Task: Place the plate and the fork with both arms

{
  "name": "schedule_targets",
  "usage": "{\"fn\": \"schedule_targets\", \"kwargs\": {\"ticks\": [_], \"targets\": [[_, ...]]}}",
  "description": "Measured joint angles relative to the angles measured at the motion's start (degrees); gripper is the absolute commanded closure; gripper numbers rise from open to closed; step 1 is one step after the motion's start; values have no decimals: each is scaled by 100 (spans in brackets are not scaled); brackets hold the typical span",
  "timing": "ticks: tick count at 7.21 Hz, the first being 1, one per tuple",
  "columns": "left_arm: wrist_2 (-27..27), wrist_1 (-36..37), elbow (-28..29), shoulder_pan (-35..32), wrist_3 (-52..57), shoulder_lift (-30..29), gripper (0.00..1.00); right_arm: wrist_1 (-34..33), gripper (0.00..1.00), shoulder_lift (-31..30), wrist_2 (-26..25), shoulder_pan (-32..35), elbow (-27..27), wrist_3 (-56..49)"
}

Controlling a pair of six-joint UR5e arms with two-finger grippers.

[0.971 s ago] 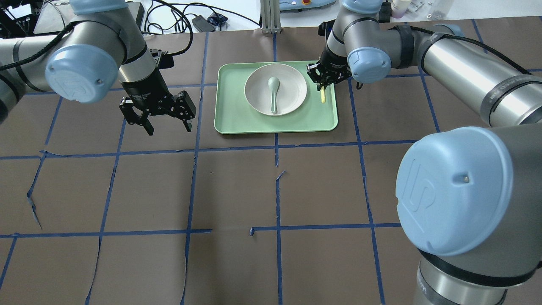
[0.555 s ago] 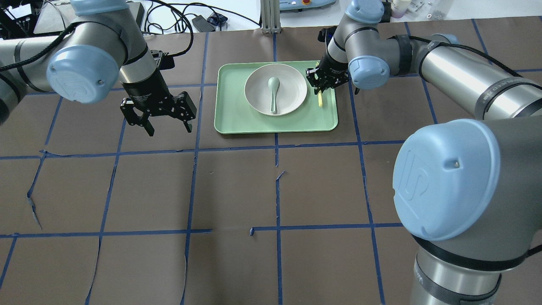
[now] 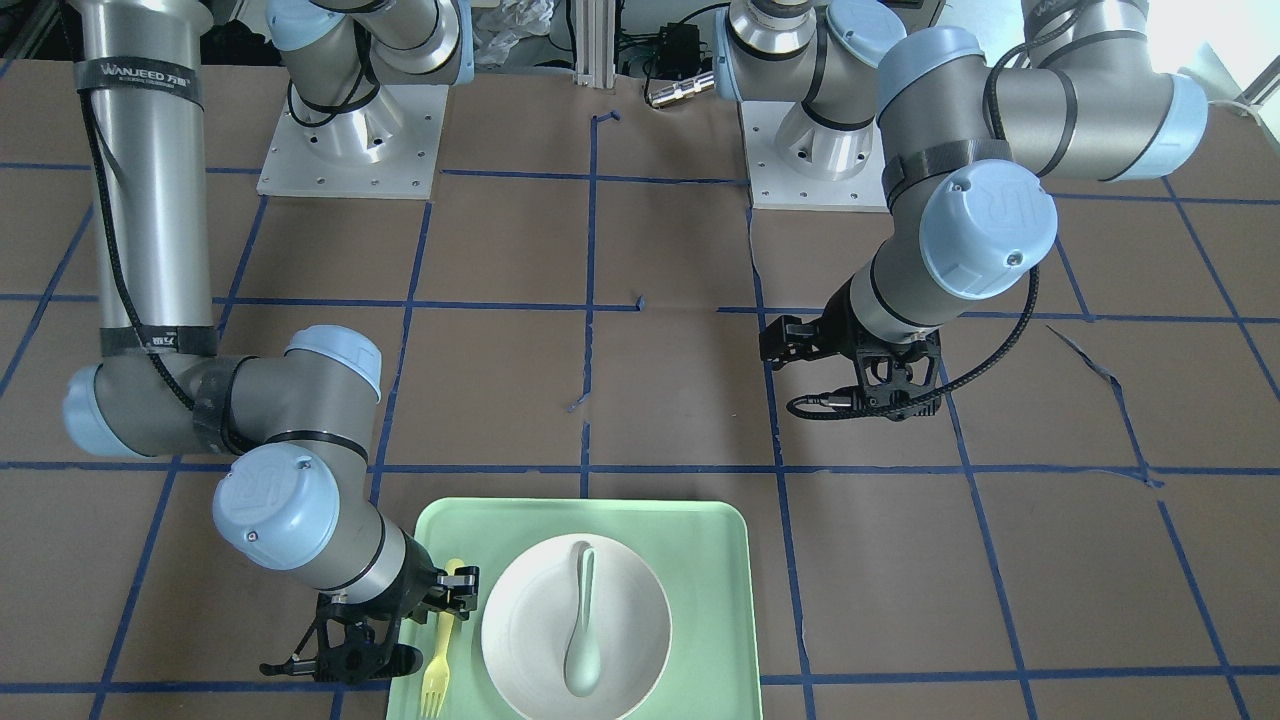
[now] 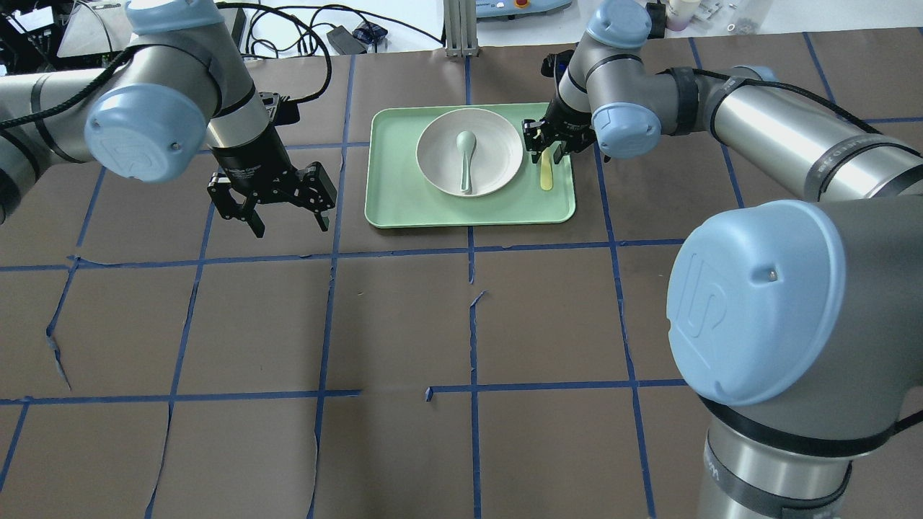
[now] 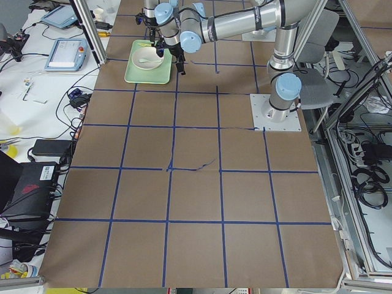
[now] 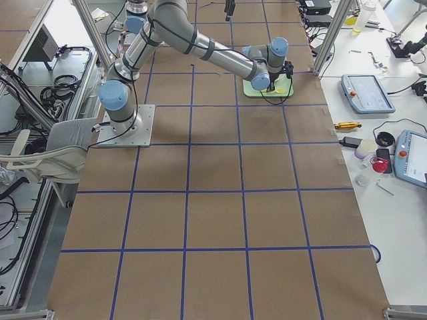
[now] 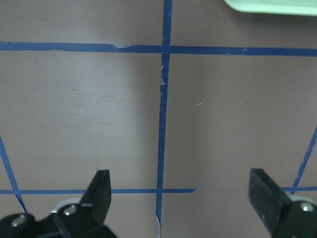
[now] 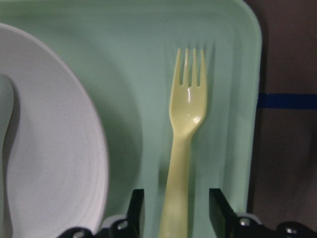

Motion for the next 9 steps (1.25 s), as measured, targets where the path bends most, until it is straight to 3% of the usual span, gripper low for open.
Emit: {"fn": "schedule_targets", "kwargs": {"ticks": [2,5,7,9], "targets": [[-4,7,-9,-15,-26,-3,0,714,0,-574,-379,1,90,-20],[86,107,84,-18,-39,217,0,2556,0,-1787,-839,-4,90,-29],[541,137,69,-46,-102,447,0,3245,0,-2429,-1178,32,101,65],[666,168,91,-62,-156,614,0,3647,0,-2790,-1077,147,103,161]]}}
